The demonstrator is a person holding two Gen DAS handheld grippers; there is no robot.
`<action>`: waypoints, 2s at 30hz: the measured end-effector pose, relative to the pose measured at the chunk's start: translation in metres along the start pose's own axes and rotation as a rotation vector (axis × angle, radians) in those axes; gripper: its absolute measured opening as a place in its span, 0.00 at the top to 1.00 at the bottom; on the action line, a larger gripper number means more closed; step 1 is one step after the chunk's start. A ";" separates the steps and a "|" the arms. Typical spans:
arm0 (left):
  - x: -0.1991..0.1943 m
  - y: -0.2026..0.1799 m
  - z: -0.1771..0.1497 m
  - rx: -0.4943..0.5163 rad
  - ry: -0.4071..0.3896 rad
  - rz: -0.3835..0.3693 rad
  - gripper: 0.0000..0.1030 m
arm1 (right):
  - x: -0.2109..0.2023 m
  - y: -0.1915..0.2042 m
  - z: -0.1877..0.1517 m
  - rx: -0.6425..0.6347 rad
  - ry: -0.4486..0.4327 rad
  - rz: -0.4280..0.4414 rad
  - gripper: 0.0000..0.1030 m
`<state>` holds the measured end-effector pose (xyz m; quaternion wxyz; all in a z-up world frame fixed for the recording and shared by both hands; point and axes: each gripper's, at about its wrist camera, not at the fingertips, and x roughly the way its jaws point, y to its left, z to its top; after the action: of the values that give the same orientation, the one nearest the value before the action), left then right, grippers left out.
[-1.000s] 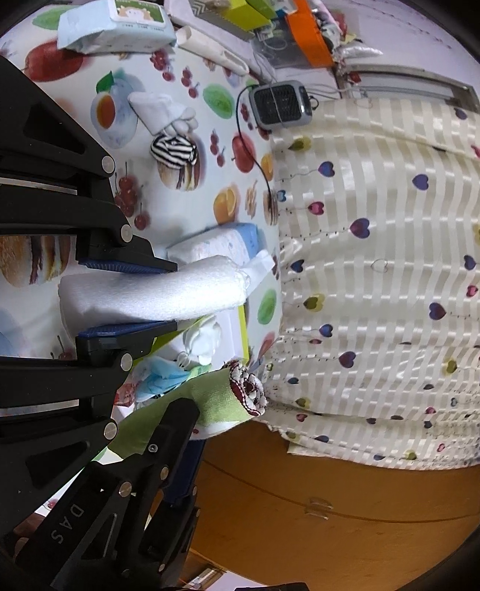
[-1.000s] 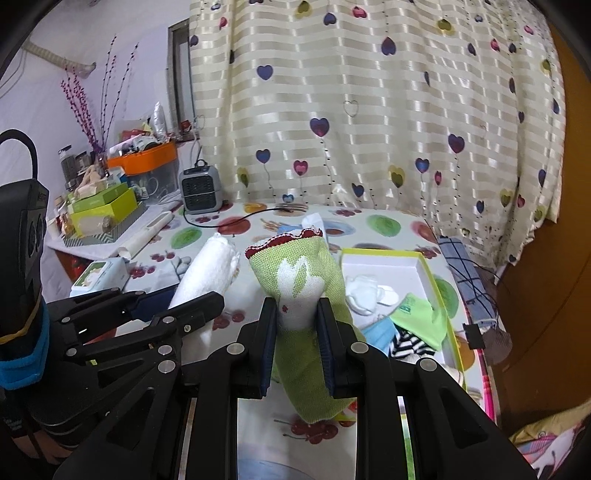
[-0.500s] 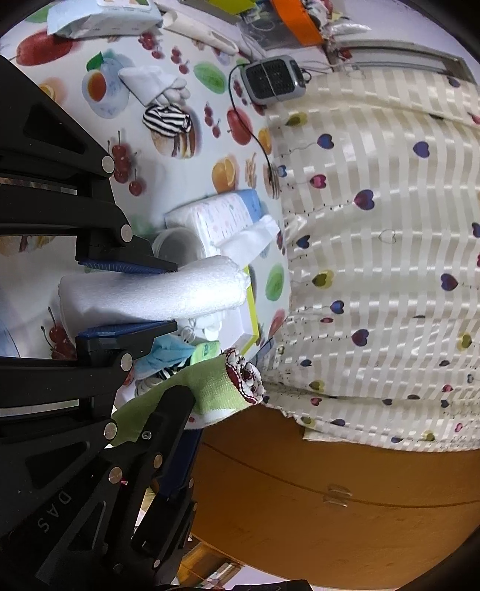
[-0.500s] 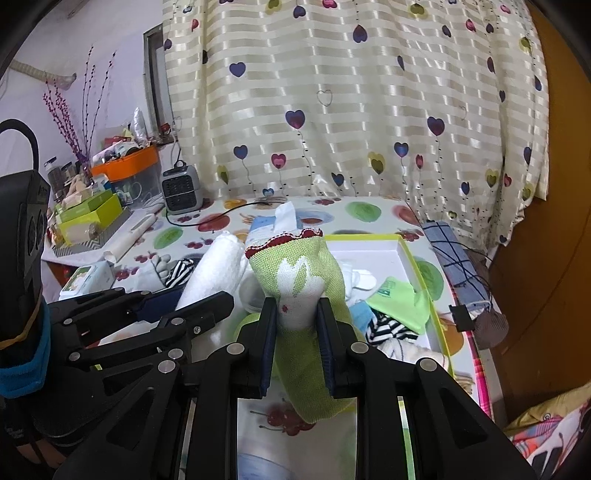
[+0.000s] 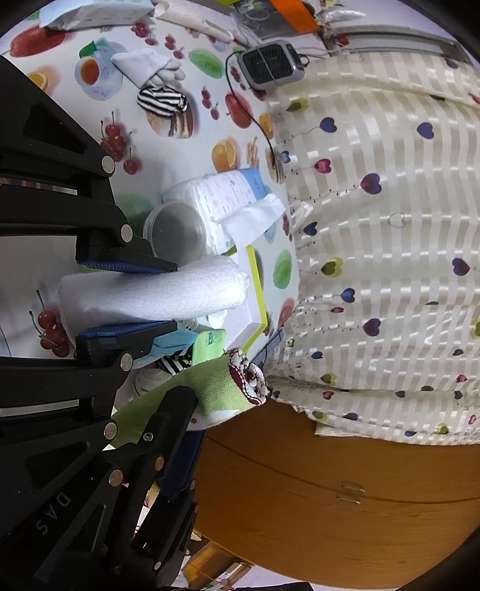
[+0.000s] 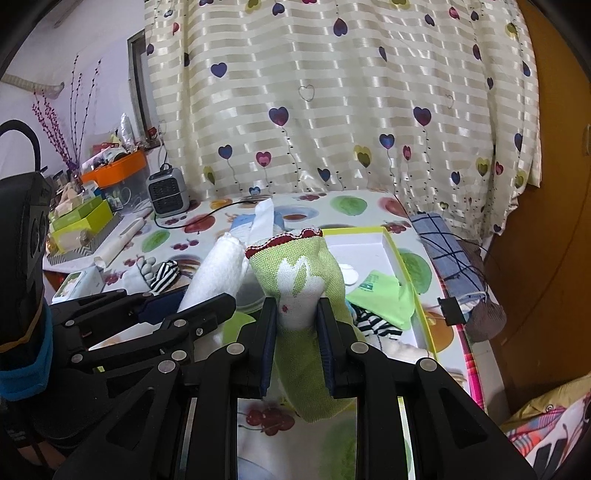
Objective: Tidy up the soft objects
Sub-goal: 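Carry the white towel and green bunny cloth in both grippers toward the white tray, then lower the towel into the tray with the left gripper while the right gripper lowers the bunny cloth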
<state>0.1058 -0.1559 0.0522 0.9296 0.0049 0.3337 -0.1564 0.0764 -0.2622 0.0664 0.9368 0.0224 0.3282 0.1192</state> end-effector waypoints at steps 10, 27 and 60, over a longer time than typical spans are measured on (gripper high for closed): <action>0.020 -0.010 0.006 0.016 0.027 -0.011 0.79 | 0.011 -0.018 0.001 0.025 0.011 -0.003 0.78; 0.050 -0.013 0.019 0.011 0.053 -0.021 0.79 | 0.025 -0.055 0.003 0.092 0.013 -0.016 0.78; 0.120 -0.002 0.035 -0.057 0.146 -0.086 0.66 | 0.072 -0.088 0.019 0.134 0.041 -0.013 0.78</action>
<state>0.2144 -0.1961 0.0044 0.8951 -0.0244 0.4046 -0.1859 0.1612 -0.3299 0.0272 0.9271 0.0806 0.3546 0.0911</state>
